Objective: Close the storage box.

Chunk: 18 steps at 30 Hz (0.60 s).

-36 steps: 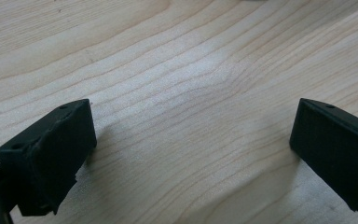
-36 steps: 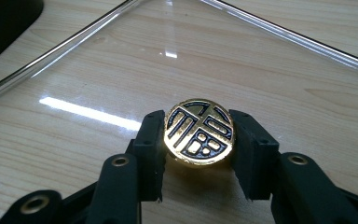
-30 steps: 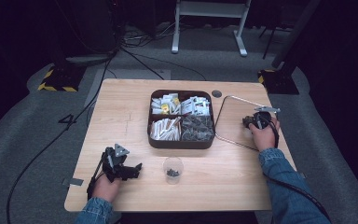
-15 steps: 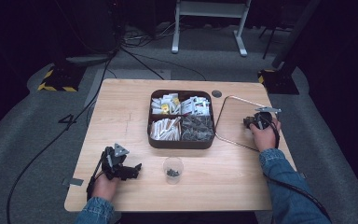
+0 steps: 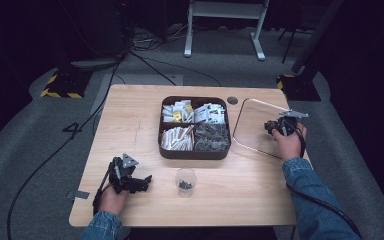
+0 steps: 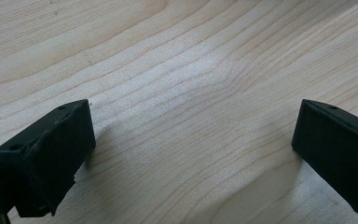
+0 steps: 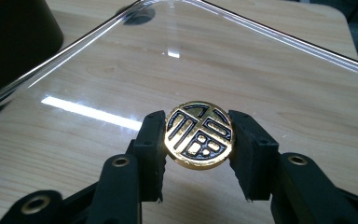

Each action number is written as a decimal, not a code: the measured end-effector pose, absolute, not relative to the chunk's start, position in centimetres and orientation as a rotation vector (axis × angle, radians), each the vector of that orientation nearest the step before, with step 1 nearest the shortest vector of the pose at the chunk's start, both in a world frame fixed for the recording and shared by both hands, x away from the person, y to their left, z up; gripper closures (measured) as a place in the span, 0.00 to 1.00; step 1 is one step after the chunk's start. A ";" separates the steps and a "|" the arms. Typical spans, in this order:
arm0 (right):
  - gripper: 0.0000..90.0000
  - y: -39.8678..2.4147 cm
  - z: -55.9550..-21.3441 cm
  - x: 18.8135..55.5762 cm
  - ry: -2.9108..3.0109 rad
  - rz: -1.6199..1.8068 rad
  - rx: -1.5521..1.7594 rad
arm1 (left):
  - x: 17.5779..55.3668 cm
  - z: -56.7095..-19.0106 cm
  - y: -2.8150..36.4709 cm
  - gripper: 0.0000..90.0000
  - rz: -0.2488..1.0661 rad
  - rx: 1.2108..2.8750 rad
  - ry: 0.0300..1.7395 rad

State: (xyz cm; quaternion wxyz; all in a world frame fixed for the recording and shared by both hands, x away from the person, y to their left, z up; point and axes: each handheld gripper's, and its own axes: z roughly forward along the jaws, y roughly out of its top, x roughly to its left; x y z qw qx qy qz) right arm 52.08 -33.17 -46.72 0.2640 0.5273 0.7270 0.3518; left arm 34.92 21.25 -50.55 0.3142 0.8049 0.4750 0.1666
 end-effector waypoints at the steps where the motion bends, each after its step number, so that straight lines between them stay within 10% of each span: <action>1: 0.65 -33.2 -46.5 52.1 1.963 0.954 1.423 | 34.9 -50.5 21.3 0.00 0.441 2.123 1.250; 18: 0.65 -32.4 -41.3 51.2 1.942 1.040 1.318 | 35.0 -50.6 21.3 0.00 0.441 2.122 1.249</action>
